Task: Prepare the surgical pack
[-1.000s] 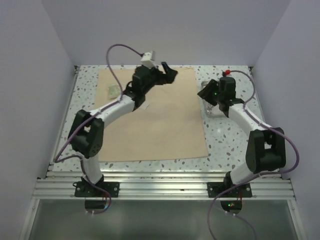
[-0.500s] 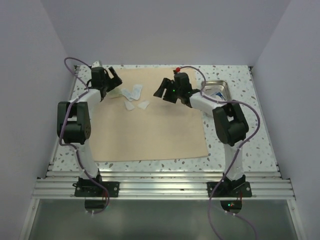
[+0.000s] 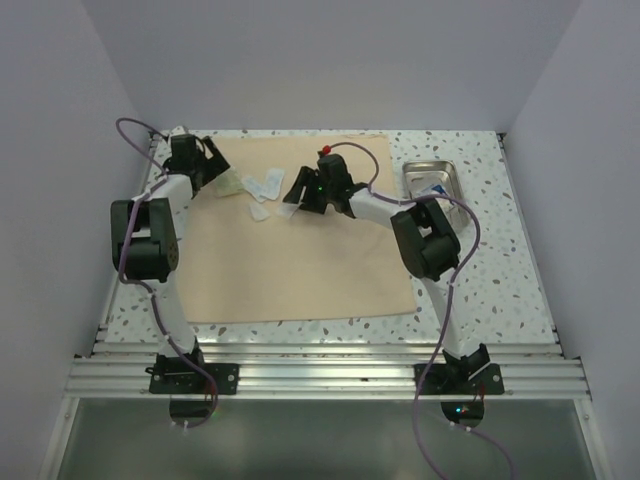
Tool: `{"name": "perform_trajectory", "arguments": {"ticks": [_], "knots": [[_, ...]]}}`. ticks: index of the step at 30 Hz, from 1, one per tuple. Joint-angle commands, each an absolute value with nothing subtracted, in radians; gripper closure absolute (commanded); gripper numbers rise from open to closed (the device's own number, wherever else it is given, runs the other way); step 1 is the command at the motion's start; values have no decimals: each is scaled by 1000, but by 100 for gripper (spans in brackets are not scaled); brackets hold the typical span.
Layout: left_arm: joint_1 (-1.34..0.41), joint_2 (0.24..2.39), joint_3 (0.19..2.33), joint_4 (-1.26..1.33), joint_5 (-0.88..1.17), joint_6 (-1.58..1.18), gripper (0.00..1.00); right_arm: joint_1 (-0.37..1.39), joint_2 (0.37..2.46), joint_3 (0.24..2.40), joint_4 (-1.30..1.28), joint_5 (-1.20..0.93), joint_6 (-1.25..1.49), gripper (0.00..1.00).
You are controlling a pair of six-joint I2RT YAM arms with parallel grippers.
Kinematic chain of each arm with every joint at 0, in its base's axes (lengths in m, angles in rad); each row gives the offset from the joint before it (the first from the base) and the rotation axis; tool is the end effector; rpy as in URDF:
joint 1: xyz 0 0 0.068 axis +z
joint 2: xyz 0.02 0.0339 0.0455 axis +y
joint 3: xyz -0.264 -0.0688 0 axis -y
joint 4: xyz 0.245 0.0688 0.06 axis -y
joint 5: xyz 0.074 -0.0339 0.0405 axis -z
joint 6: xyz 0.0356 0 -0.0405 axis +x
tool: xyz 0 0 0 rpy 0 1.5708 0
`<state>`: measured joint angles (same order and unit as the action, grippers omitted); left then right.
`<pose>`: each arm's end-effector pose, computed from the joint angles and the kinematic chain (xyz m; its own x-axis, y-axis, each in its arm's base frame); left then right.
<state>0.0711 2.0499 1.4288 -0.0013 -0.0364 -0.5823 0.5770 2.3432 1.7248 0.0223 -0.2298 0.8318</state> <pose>0.4636 0.0343 0.1901 -0.4304 -0.5816 -0.6903 -0.4037 0.8080 -0.4291 0.4386 0.2951 0.1484 -0.8263 0.3209 -0.4629 -0.1164 0.7068 0.6978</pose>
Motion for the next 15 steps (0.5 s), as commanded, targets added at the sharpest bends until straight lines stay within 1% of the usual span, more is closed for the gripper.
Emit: {"name": "perform_trajectory", "arguments": {"ticks": [1, 8, 9, 10, 13, 14, 15], "knots": [[91, 2072, 1485, -29, -48, -557, 0, 584, 2388, 1779, 14, -215, 853, 37], [90, 2137, 1520, -48, -31, -558, 1, 610, 2433, 1818, 8, -203, 874, 46], [89, 2140, 1523, -48, -29, -558, 1, 611, 2431, 1807, 14, -198, 880, 51], [90, 2149, 1525, -41, -25, -558, 2, 612, 2433, 1804, 23, -198, 882, 55], [89, 2164, 1539, -54, -14, -551, 6, 615, 2441, 1825, 3, -192, 871, 74], [90, 2166, 1540, -54, -14, -551, 8, 615, 2439, 1825, 5, -190, 870, 87], [91, 2164, 1539, -52, -14, -551, 9, 614, 2436, 1824, 3, -187, 867, 93]]}}
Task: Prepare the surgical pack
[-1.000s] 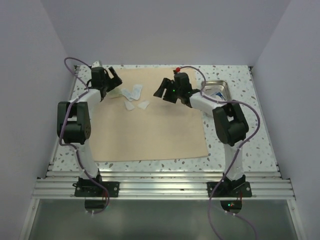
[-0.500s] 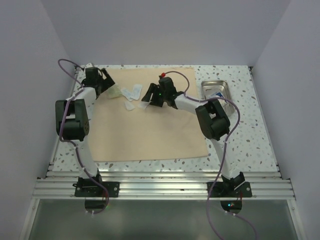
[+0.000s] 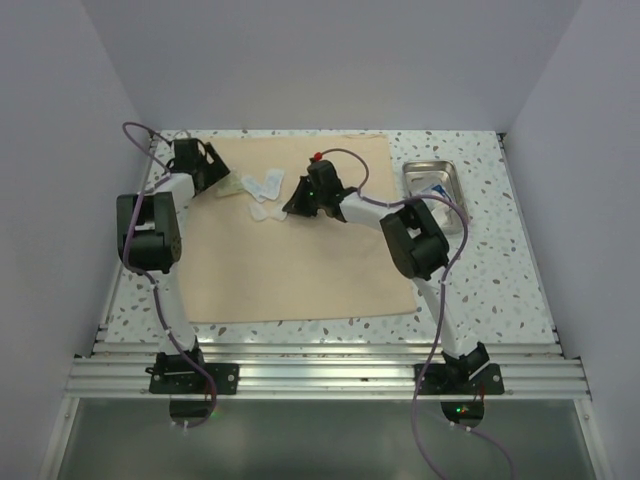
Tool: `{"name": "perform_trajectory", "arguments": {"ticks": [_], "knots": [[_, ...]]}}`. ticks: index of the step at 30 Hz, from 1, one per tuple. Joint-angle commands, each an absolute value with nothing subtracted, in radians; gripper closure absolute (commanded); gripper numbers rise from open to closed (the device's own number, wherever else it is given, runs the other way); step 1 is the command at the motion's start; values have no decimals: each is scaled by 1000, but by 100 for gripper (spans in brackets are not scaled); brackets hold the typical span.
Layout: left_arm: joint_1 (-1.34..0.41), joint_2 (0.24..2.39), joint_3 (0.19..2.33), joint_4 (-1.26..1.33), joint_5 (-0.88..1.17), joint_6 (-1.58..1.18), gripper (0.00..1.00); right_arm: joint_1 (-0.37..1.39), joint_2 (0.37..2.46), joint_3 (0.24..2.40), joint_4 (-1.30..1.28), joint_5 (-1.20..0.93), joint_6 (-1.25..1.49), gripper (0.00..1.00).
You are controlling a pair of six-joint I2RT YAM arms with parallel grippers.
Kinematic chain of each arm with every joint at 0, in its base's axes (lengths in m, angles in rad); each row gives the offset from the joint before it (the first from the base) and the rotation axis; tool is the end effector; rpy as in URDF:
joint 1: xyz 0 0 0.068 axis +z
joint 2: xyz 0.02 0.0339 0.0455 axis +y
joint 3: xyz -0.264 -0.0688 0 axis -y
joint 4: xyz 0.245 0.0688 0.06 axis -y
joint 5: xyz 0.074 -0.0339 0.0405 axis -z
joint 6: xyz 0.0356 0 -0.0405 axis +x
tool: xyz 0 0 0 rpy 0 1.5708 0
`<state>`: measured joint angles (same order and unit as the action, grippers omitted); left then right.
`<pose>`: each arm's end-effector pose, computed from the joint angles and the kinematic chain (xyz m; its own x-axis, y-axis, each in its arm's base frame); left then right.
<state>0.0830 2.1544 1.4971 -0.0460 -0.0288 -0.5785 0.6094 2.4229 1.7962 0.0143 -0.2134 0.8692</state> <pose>0.4779 0.0408 0.1607 -0.4824 -0.5886 -0.6488 -0.4401 0.8032 -0.4014 0.4396 0.3160 0.1297 -0.8400 0.3240 -0.4352 -0.0927 0.7045 0.7036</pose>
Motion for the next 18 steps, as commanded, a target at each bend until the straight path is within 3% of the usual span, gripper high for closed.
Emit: {"name": "perform_trajectory", "arguments": {"ticks": [1, 10, 12, 13, 14, 15, 16, 17, 18], "knots": [[91, 2163, 1537, -51, -12, -551, 10, 614, 2427, 1818, 6, -184, 865, 100], [87, 2169, 1528, -26, 40, -572, 31, 600, 2215, 1689, 63, -156, 851, 100], [89, 2169, 1520, -18, 55, -577, 41, 575, 2142, 1636, 77, -164, 853, 100], [87, 2171, 1519, -15, 63, -578, 48, 554, 2120, 1617, 86, -167, 853, 100], [87, 2172, 1516, -15, 83, -581, 66, 542, 2090, 1574, 89, -172, 853, 100], [87, 2174, 1517, -15, 93, -584, 73, 529, 2042, 1553, 92, -175, 851, 100], [89, 2178, 1520, 18, 116, -586, 91, 500, 2013, 1531, 92, -176, 847, 100], [87, 2180, 1522, 20, 126, -589, 100, 483, 1988, 1510, 92, -179, 847, 100], [89, 2178, 1522, 20, 133, -594, 100, 467, 1965, 1462, 97, -186, 844, 100]]}}
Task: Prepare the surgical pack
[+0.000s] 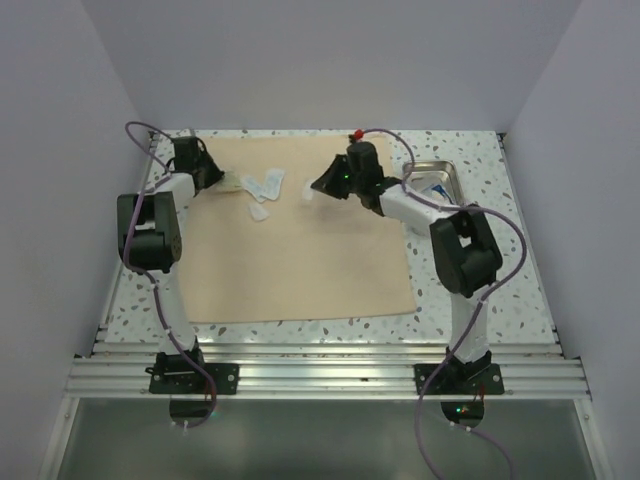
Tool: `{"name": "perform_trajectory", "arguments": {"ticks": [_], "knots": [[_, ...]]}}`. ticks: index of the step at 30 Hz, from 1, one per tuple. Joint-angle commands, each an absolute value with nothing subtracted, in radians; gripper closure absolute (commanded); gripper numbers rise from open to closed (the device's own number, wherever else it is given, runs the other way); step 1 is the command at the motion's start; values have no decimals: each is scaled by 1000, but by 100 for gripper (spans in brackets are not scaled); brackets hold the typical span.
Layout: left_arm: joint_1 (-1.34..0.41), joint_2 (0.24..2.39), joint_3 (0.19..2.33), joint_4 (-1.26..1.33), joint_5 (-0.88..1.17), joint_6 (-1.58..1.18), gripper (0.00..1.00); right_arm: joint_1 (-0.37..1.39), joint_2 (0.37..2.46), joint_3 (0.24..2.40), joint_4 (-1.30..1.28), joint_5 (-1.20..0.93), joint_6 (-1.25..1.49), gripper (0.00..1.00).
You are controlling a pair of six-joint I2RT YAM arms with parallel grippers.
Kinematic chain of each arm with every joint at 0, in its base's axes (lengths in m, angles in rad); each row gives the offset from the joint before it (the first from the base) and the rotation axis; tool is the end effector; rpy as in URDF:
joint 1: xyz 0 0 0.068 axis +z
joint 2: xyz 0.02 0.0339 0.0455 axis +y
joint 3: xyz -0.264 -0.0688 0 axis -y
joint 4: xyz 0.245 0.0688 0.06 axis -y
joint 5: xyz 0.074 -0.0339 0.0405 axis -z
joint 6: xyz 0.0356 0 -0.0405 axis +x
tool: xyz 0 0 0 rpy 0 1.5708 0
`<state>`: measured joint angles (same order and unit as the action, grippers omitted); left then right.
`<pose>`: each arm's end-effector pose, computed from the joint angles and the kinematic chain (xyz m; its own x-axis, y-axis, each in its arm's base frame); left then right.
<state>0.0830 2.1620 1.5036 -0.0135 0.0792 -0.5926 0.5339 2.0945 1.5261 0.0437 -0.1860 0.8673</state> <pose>0.4819 0.0373 0.1621 -0.5029 -0.6005 -0.6217 -0.3638 0.7995 -0.4780 0.4143 0.2525 0.2062 -0.7654 0.4181 -0.4892 -0.0838 0.6890 0.7199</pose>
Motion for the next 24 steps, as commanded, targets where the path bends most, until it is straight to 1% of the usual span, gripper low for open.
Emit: {"name": "perform_trajectory", "arguments": {"ticks": [1, 5, 11, 13, 19, 24], "knots": [[87, 2171, 1517, 26, 141, -597, 100, 428, 1913, 1438, 97, -189, 842, 100], [80, 2097, 1461, 52, 161, -595, 100, 321, 1809, 1316, 77, -193, 816, 100], [29, 1930, 1408, 38, 183, -578, 100, 147, 1740, 1235, 12, -189, 755, 100], [-20, 1872, 1404, 31, 186, -565, 100, 100, 1729, 1224, 3, -172, 732, 100], [-146, 1763, 1422, 24, 186, -563, 100, 19, 1755, 1220, -67, -130, 693, 100], [-279, 1770, 1482, 44, 248, -578, 100, 3, 1741, 1177, -78, -69, 689, 100]]}}
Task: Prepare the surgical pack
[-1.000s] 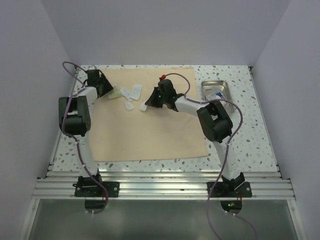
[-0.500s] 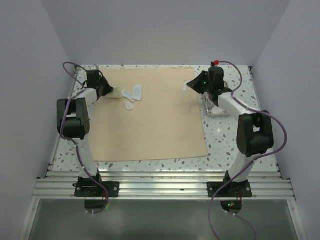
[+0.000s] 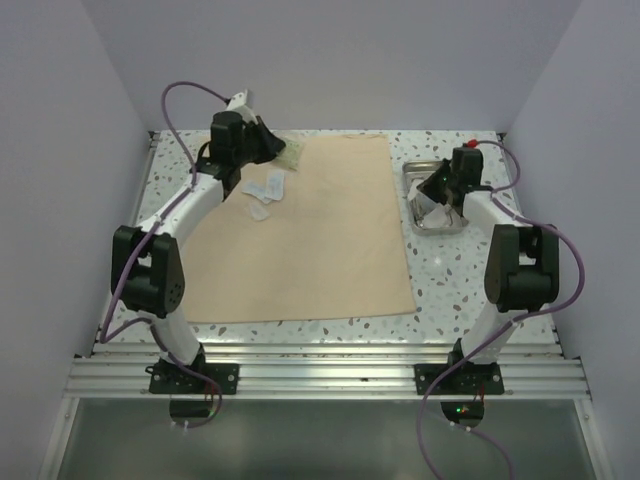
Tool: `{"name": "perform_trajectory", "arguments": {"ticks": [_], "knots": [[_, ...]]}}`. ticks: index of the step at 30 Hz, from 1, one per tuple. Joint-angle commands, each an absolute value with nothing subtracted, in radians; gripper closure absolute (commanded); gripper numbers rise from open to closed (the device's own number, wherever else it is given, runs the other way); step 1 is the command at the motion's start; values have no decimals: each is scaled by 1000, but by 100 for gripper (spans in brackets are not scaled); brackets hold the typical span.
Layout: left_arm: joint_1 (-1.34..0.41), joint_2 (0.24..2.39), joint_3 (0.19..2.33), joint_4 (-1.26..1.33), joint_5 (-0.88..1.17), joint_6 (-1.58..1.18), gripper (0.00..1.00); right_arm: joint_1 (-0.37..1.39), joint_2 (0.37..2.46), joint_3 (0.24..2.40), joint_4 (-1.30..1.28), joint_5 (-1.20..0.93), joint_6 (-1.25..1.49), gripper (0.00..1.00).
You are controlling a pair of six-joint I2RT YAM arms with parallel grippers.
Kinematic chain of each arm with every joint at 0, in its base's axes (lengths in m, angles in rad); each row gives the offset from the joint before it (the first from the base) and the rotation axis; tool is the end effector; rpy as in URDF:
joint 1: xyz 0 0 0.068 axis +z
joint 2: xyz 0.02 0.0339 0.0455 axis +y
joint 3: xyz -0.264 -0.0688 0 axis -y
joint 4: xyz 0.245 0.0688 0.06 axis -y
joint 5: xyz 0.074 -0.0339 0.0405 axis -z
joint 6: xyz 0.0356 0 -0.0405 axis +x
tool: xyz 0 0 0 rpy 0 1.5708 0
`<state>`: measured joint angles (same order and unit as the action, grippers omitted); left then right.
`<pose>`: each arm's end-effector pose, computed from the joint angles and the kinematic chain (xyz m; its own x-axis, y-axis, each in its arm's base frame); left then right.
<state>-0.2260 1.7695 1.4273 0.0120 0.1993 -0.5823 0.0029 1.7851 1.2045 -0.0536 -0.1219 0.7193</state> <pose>0.4136 -0.1023 0.3113 -0.4851 -0.4416 -0.7548 0.1621 0.8028 -0.5739 0.4020 0.0055 0.2225 -0.5122 0.6525 -0.5585 0.3145 0.7476 0.5849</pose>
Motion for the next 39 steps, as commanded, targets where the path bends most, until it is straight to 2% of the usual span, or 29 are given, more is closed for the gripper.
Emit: {"name": "perform_trajectory", "arguments": {"ticks": [1, 3, 5, 6, 8, 9, 21, 35, 37, 39], "knots": [[-303, 1781, 1514, 57, 256, -580, 100, 2, 1733, 1170, -86, -46, 687, 100], [-377, 1825, 1549, 71, 252, -589, 100, -24, 1723, 1151, -91, -31, 687, 100], [-444, 1868, 1620, 81, 258, -595, 100, -29, 1704, 1135, -98, -26, 683, 74], [-466, 1914, 1668, 81, 256, -600, 100, -31, 1695, 1129, -100, -25, 683, 65], [-523, 1959, 1707, 97, 247, -607, 100, -37, 1654, 1115, -112, -5, 681, 54], [-538, 1998, 1719, 136, 250, -612, 100, -47, 1635, 1109, -113, -3, 680, 53], [-690, 2308, 1977, 299, 264, -643, 100, -121, 1415, 1120, -210, 57, 658, 54], [-784, 2620, 2197, 489, 198, -749, 100, -146, 1345, 1118, -201, 26, 675, 55], [-796, 2648, 2255, 491, 180, -744, 91, -146, 1342, 1114, -195, 25, 673, 55], [-799, 2678, 2314, 465, 192, -733, 76, -147, 1345, 1114, -192, 18, 670, 55]]}}
